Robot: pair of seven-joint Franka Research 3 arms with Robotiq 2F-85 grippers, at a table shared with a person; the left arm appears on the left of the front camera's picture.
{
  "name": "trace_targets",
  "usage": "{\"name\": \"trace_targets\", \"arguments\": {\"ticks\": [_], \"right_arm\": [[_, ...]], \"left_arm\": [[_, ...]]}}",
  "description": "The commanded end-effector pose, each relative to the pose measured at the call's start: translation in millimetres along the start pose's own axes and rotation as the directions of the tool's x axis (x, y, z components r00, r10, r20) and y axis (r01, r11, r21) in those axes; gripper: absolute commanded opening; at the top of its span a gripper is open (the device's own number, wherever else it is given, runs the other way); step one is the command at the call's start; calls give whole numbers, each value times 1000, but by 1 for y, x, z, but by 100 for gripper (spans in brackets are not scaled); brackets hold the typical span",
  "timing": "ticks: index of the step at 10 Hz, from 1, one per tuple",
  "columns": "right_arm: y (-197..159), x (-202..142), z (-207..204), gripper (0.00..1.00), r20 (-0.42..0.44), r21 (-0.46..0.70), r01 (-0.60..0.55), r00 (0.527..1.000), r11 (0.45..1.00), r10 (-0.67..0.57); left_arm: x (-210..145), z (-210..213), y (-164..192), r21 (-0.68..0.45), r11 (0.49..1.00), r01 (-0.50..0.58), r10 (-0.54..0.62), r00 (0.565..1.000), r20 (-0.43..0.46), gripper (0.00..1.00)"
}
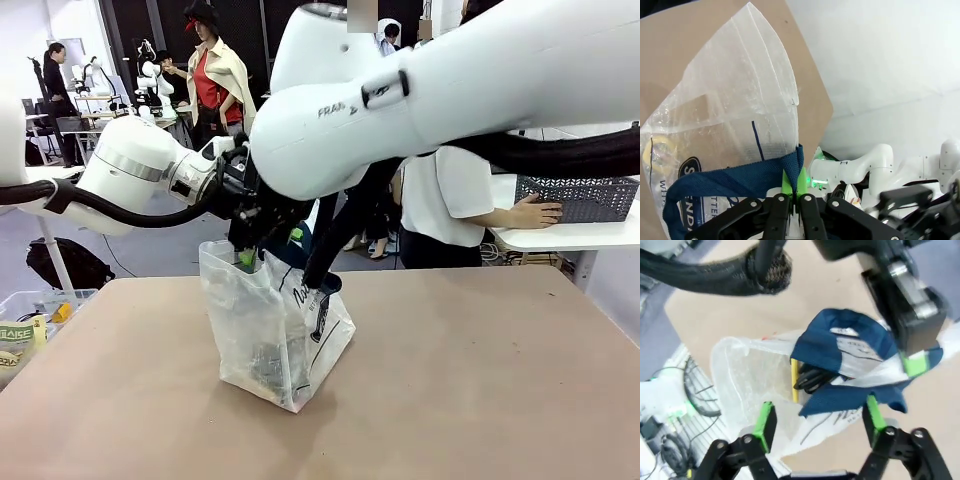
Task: Transfer purchased items from the store into the shopping bag.
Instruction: Move the Reusable shopping bag to the right side of the table.
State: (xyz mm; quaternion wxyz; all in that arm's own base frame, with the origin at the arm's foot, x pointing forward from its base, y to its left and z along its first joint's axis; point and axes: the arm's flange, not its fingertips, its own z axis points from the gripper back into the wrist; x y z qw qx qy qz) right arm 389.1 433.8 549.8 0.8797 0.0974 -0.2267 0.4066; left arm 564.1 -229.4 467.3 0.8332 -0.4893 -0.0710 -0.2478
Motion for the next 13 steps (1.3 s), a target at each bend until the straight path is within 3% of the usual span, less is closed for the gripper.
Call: {"name": "trace_targets", "arguments": {"ticks": [1, 2, 4, 6, 7, 8, 9, 11, 13], "right_arm": [[-13, -25, 39, 100, 55, -24, 42, 998, 999, -40], [-23, -33, 63, 100, 79, -56, 64, 995, 996, -60], [-74, -56, 112, 100, 189, -190, 272, 953, 943, -237], [-143, -92, 159, 100, 255, -288, 475, 875, 831, -412], [-196, -118, 177, 100, 244, -410, 518, 855, 751, -457], [-242, -143, 193, 100, 295, -449, 614, 788, 649, -540], [-280, -167, 203, 100, 292, -485, 656, 745, 578, -600], [-340, -205, 204, 100, 251, -487, 725, 650, 486, -718], [-396, -247, 201, 100, 227, -468, 804, 511, 367, -829]], "left_arm": [[-6, 0, -2, 17, 1000, 6, -6, 1000, 3, 0], [-7, 0, -2, 12, 1000, 10, -11, 1000, 4, 0], [-10, 2, -4, 18, 999, 29, -29, 1000, -6, 0], [-12, 2, -5, 25, 999, 27, -27, 1000, -11, 0], [-13, 1, -8, 43, 998, 36, -35, 999, -22, 0], [-13, 0, -11, 52, 998, 42, -41, 999, -22, 0], [-12, -4, -14, 62, 997, 55, -54, 998, -20, 0], [-11, -8, -20, 105, 993, 61, -58, 998, -30, 0], [-13, -12, -27, 138, 988, 65, -62, 998, -27, 0]]}}
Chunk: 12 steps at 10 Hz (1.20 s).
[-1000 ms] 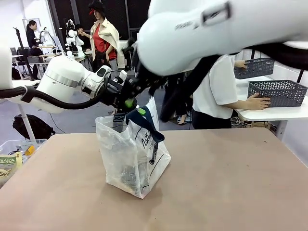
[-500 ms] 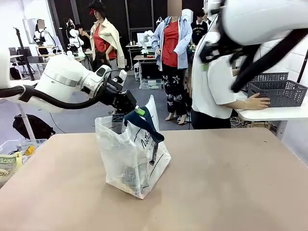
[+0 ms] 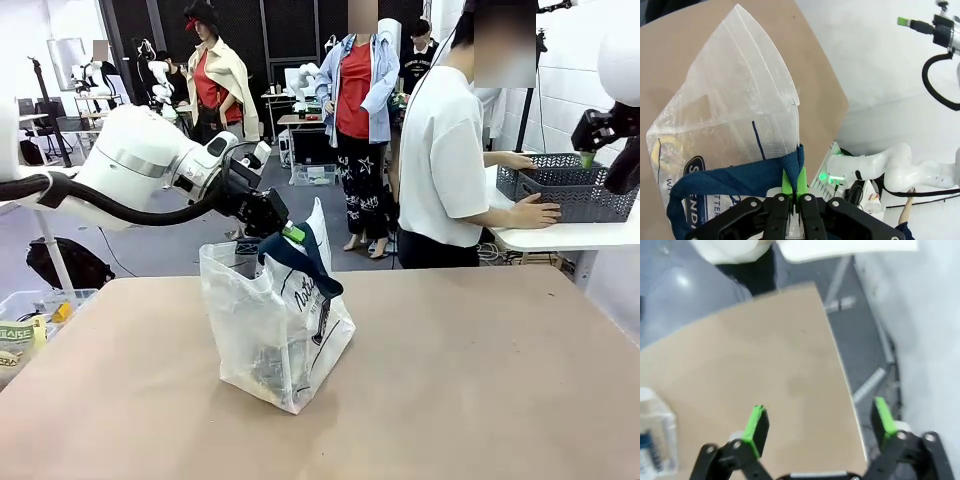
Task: Transfer purchased items from the store into the shopping bag.
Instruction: Move the Reusable shopping bag to the right side of the table.
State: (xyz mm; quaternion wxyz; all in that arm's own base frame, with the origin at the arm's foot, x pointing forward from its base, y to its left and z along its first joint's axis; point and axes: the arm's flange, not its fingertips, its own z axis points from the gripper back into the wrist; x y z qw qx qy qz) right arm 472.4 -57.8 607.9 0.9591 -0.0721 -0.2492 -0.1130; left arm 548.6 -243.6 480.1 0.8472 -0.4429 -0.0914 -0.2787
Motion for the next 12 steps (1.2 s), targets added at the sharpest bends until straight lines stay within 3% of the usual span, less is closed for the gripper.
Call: {"name": "trace_targets", "arguments": {"ticks": [1, 2, 3, 4, 6, 10, 12], "right_arm": [[-26, 17, -24, 100, -96, 36, 172, 981, 984, -168], [-30, 15, -41, 100, -130, 91, 190, 976, 978, -177], [-13, 11, -50, 100, -144, 128, 209, 971, 969, -190], [-34, 8, -39, 100, -98, 26, 130, 987, 991, -126], [-34, 8, -39, 100, -98, 26, 130, 987, 991, -126], [-34, 8, -39, 100, -98, 26, 130, 987, 991, -126], [-34, 8, -39, 100, -98, 26, 130, 987, 991, -126]], "left_arm": [[-10, -5, -6, 59, 998, -12, 12, 1000, 0, 0], [-11, -7, -6, 70, 997, -17, 17, 1000, -1, 0], [-11, -9, -6, 115, 993, -12, 12, 1000, 1, 0], [-12, -7, -10, 176, 984, 12, -14, 1000, 7, 0], [-8, 7, -21, 270, 960, 75, -88, 996, 35, 0], [8, 105, -42, 515, 857, 27, -147, 970, 194, 0], [13, 147, -39, 558, 829, -36, -135, 956, 262, 0]]}}
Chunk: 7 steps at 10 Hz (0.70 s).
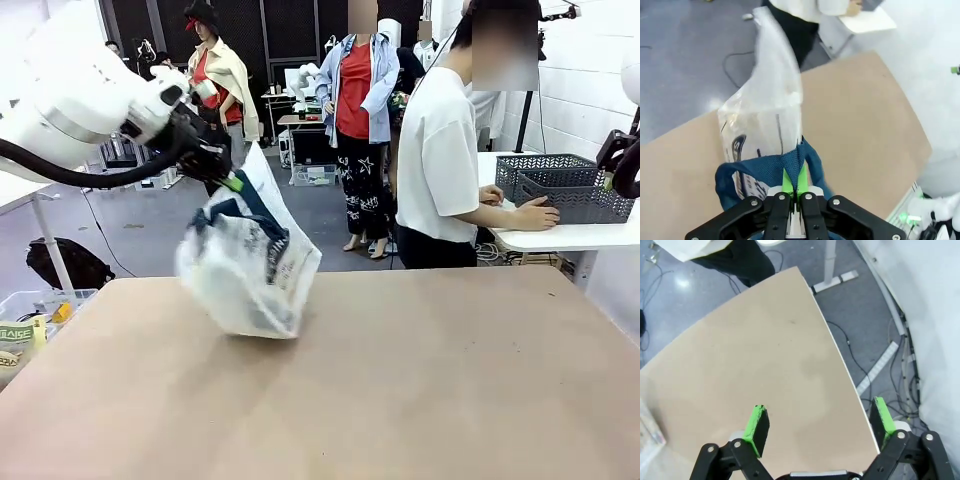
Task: Transfer purchased items from the store into the shopping bag.
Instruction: Move the Reusable shopping bag to the right side of the table.
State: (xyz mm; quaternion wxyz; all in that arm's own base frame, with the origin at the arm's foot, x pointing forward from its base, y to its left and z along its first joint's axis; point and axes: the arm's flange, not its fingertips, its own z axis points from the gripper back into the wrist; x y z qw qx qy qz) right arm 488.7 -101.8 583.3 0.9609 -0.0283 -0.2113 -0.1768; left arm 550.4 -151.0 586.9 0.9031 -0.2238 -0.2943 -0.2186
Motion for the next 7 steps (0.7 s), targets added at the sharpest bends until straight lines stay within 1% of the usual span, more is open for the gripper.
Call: {"name": "trace_targets", "arguments": {"ticks": [1, 3, 4, 5, 6, 7], "right_arm": [[2, -2, -2, 100, -3, -13, -9, 1000, 1000, 9], [2, -2, -2, 100, -3, -13, -9, 1000, 1000, 9], [2, -2, -2, 100, -3, -13, -9, 1000, 1000, 9], [2, -2, -2, 100, -3, -13, -9, 1000, 1000, 9], [2, -2, -2, 100, -3, -13, -9, 1000, 1000, 9], [2, -2, -2, 100, -3, -13, -9, 1000, 1000, 9]], "left_arm": [[14, 25, 16, 95, 992, -85, 81, 995, 50, 0], [15, 54, 58, 177, 961, -213, 202, 976, 78, 0], [11, 70, 73, 219, 946, -239, 226, 970, 83, 0], [5, 85, 92, 285, 912, -294, 282, 956, 83, 0], [-4, 96, 107, 351, 884, -308, 305, 950, 65, 0], [-12, 109, 124, 385, 862, -330, 333, 941, 62, 0]]}}
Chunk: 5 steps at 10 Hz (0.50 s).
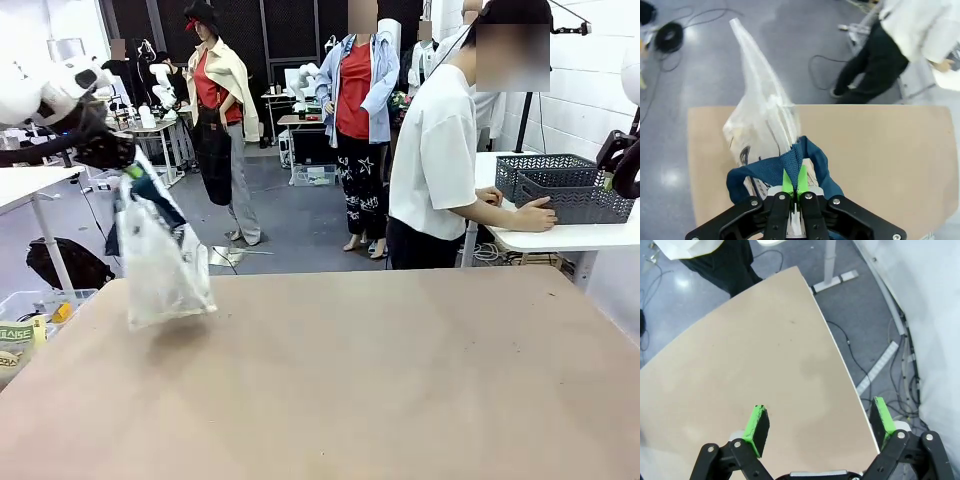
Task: Transfer purchased items from the store into the shopping bag.
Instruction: Move the Reusable shopping bag to the right side of the table.
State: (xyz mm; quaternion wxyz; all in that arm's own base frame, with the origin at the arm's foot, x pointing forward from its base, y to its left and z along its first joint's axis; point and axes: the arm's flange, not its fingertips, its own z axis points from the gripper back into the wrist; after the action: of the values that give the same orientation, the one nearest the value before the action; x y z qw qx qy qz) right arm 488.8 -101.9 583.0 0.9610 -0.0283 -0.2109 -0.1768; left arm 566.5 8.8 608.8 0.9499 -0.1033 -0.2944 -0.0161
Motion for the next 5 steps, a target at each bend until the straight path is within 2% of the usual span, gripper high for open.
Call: {"name": "trace_targets", "arguments": {"ticks": [1, 3, 5], "right_arm": [[2, -2, -1, 100, -2, -13, -9, 1000, 1000, 9], [2, -2, -1, 100, -2, -13, -9, 1000, 1000, 9], [2, -2, -1, 100, -2, -13, -9, 1000, 1000, 9]], "left_arm": [[1, 25, 17, 40, 998, -46, 47, 999, -17, 0], [-6, 33, 53, 68, 996, -60, 66, 994, -89, 0], [-13, 29, 65, 72, 997, -19, 29, 988, -150, 0]]}}
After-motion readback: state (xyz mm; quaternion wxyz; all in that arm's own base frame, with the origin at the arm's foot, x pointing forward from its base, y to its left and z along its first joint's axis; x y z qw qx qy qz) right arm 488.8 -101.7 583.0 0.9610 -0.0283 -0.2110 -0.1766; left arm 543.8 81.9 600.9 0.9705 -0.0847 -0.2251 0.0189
